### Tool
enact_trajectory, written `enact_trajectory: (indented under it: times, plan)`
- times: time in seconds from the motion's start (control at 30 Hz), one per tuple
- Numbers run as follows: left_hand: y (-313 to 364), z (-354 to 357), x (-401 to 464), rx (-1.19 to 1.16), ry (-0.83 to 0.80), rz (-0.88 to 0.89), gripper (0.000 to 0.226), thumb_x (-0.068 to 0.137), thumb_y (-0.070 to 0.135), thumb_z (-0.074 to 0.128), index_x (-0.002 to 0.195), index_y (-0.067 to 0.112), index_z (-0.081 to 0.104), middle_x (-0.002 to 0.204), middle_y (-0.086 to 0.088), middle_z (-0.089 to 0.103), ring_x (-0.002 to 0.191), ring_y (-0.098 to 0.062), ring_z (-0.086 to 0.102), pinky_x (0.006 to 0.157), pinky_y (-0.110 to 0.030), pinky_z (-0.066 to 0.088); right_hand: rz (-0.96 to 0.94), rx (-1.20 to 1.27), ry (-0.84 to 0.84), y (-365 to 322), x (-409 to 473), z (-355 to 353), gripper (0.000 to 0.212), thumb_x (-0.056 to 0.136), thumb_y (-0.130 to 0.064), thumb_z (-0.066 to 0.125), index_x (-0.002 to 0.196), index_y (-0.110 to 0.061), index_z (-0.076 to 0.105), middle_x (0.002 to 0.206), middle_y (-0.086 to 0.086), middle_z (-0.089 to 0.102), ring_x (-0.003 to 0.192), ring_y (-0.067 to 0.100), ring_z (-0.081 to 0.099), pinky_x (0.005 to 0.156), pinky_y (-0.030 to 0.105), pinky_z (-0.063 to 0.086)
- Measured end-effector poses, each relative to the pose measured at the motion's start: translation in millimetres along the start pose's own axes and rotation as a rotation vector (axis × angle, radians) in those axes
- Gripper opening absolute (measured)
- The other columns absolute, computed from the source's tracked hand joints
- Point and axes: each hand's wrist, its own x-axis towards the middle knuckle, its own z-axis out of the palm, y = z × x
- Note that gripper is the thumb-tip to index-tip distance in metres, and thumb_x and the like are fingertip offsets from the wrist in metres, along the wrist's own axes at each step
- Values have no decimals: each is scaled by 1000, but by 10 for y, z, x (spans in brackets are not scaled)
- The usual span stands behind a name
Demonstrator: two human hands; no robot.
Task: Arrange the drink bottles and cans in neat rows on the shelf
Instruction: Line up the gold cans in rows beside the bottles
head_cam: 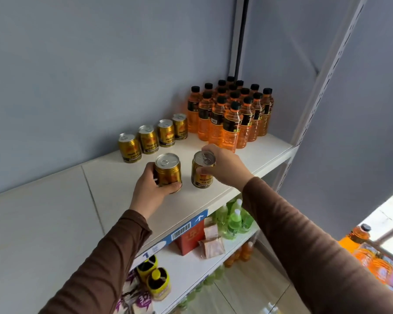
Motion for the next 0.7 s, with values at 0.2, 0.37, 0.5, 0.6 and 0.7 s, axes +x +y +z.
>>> enact_trajectory:
  times: [0.2,0.37,0.5,0.6,0.7]
  plan:
    - [-55,305,582,-17,47,-2,75,67,31,90,129,28,48,130,4,59,118,-17,55,101,-37,45,-24,-41,-26,233,731,35,59,83,-31,76,134,-18,49,120,4,63,102,19,59,76,26,49]
    - [-154,486,1021,-26,99,-44,77,68,28,90,133,24,47,135,1,56,121,-20,53,102,-39,45,-60,-80,-24,281,1292,159,57,85,-28,74,135,-17,49,123,7,59,106,22,59,85,31,53]
    - [-213,573,1326,-9,149,-78,75,68,28,90,130,19,49,135,-3,57,123,-23,54,102,-38,45,-83,-141,-40,249,1672,278,58,86,-25,72,137,-14,47,128,9,56,111,26,58,93,36,52]
    - [-236,629,1483,34,204,-99,75,68,28,90,130,16,50,134,-5,58,124,-24,53,104,-42,45,-102,-194,-62,227,1885,344,55,87,-24,70,136,-11,47,129,12,54,111,30,59,92,37,49]
    - [-246,682,1588,105,252,-110,76,67,30,90,130,13,50,132,-8,58,124,-26,53,105,-43,45,-107,-237,-87,227,2035,378,56,91,-24,66,140,-9,43,134,15,50,114,33,58,95,39,49]
